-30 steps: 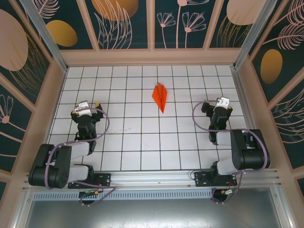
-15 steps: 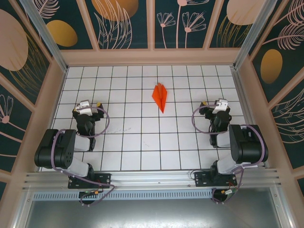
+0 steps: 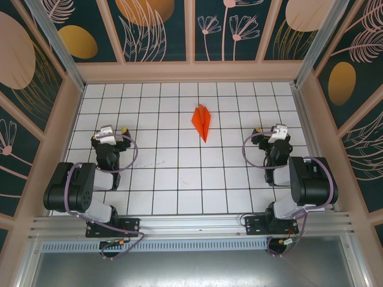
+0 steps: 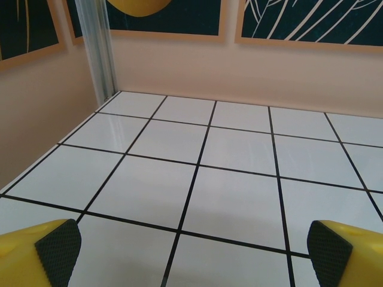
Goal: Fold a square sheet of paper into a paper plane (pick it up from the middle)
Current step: Reset both arms
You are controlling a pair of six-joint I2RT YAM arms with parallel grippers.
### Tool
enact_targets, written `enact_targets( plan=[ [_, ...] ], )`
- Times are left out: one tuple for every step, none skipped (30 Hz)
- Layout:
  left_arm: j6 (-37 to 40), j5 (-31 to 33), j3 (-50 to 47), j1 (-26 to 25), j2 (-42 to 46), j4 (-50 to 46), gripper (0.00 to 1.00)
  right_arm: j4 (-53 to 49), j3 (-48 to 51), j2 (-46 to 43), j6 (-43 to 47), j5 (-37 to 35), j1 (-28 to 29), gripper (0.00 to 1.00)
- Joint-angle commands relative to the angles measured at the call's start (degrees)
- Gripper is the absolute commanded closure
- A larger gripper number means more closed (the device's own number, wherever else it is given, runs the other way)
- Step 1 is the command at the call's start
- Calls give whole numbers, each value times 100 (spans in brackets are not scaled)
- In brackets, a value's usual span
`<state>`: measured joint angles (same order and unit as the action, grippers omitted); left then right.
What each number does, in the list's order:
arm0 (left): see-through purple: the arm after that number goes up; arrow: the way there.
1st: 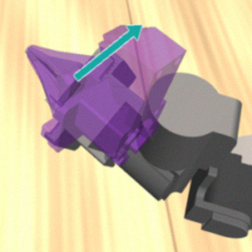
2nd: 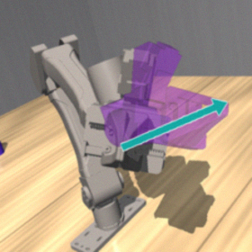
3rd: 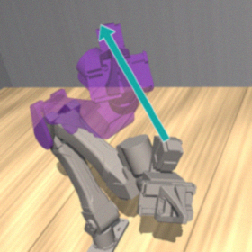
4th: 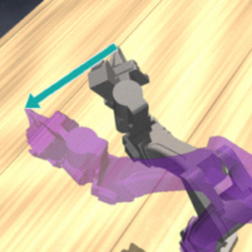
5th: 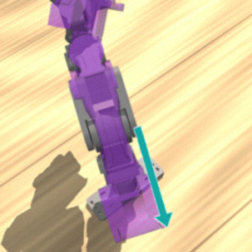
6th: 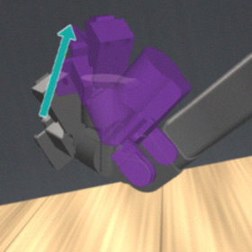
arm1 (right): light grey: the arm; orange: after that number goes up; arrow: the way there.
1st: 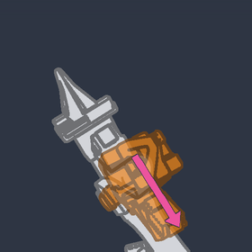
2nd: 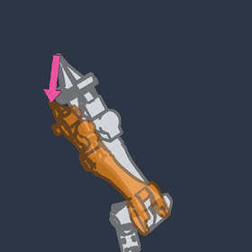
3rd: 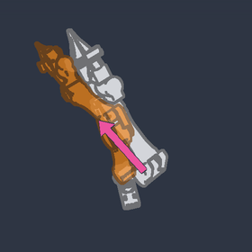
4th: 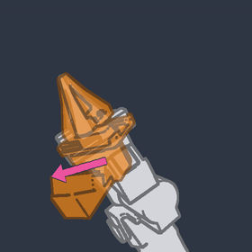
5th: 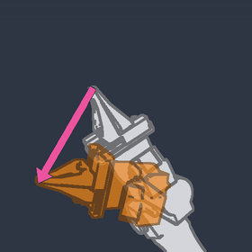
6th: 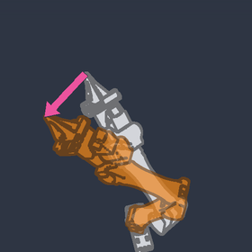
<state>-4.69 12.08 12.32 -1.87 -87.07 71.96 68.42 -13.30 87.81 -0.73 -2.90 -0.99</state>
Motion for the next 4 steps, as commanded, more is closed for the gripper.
enact_targets(
  plan=[
    [26,-135,113,40,-32,164,1,321,12,52,-29,154,-41,1],
    [33,-135,97,38,-34,197,1,320,6,51,-26,157,-41,1],
    [38,-140,87,40,-31,208,1,334,19,48,-23,164,-39,1],
    [37,-135,87,37,-29,214,1,359,29,38,14,246,-37,1]
  ],
)
